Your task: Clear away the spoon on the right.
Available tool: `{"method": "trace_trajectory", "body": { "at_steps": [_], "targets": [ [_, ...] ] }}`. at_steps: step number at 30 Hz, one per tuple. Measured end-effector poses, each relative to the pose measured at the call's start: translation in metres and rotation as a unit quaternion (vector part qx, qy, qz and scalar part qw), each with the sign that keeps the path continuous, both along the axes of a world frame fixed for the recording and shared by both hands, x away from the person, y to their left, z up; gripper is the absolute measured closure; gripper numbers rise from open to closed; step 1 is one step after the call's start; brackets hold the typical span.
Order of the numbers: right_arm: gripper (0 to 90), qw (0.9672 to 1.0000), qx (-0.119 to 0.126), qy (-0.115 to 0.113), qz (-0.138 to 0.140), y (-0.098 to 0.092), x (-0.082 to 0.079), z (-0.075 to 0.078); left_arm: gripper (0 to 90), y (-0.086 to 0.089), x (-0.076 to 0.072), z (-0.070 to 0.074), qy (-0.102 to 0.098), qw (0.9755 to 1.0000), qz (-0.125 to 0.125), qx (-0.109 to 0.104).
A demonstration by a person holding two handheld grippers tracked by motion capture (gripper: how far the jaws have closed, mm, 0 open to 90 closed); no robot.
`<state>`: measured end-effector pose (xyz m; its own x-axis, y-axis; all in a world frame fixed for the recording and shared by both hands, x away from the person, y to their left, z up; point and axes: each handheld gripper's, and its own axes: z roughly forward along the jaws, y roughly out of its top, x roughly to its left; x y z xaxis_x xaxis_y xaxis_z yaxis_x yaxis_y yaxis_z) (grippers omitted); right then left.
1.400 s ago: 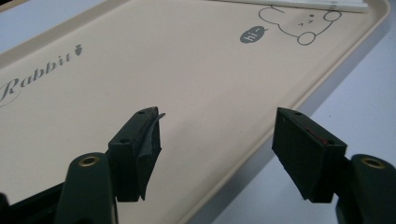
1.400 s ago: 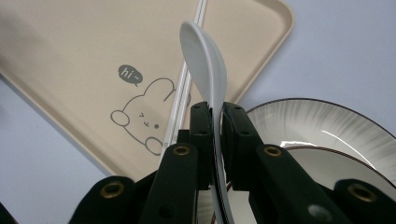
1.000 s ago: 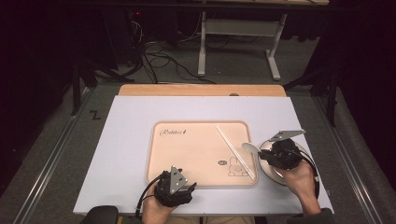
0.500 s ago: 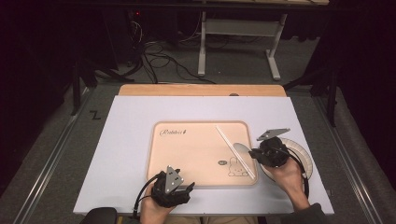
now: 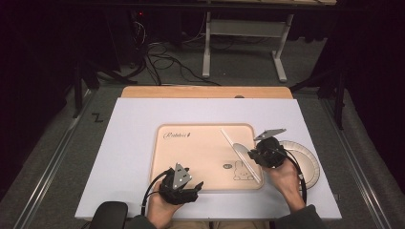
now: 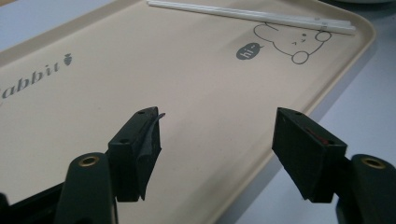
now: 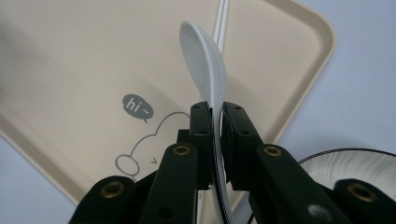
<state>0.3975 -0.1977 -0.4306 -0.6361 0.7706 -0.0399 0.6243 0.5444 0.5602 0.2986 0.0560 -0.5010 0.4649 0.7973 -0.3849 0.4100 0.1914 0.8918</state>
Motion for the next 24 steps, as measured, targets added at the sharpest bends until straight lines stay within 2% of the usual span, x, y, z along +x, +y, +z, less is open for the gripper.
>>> {"method": "trace_trajectory", "body": {
  "at_steps": [3, 5, 9, 11, 17, 22, 24],
  "targets": [
    [84.7, 0.9999, 0.0, 0.003, -0.011, 0.0, 0.002, -0.001, 32.8, -0.003, 0.003, -0.001, 0.001, 1.0, -0.004, 0.008],
    [84.7, 0.9998, -0.011, 0.002, -0.014, 0.003, 0.001, -0.001, 32.9, -0.004, 0.005, -0.001, -0.004, 0.9998, 0.004, 0.017],
    [84.7, 0.9997, -0.022, -0.001, -0.009, 0.011, -0.001, 0.0, 32.9, -0.005, 0.009, 0.0, -0.001, 1.0, 0.005, 0.009],
    [84.7, 0.9996, -0.025, 0.0, -0.011, 0.014, 0.001, -0.001, 32.9, -0.006, 0.01, 0.0, 0.002, 0.9999, 0.0, 0.013],
    [84.7, 0.9993, -0.022, 0.009, -0.029, 0.017, 0.006, -0.006, 32.9, -0.011, 0.013, 0.0, 0.007, 0.9997, -0.015, 0.015],
    [84.6, 0.9987, -0.027, 0.01, -0.041, 0.018, 0.011, -0.009, 32.8, -0.01, 0.011, 0.001, 0.007, 0.9999, -0.013, 0.005],
    [84.6, 0.9982, -0.033, 0.008, -0.049, 0.018, 0.013, -0.009, 32.9, -0.009, 0.01, 0.002, 0.004, 0.9999, -0.013, 0.007]
  ]
}}
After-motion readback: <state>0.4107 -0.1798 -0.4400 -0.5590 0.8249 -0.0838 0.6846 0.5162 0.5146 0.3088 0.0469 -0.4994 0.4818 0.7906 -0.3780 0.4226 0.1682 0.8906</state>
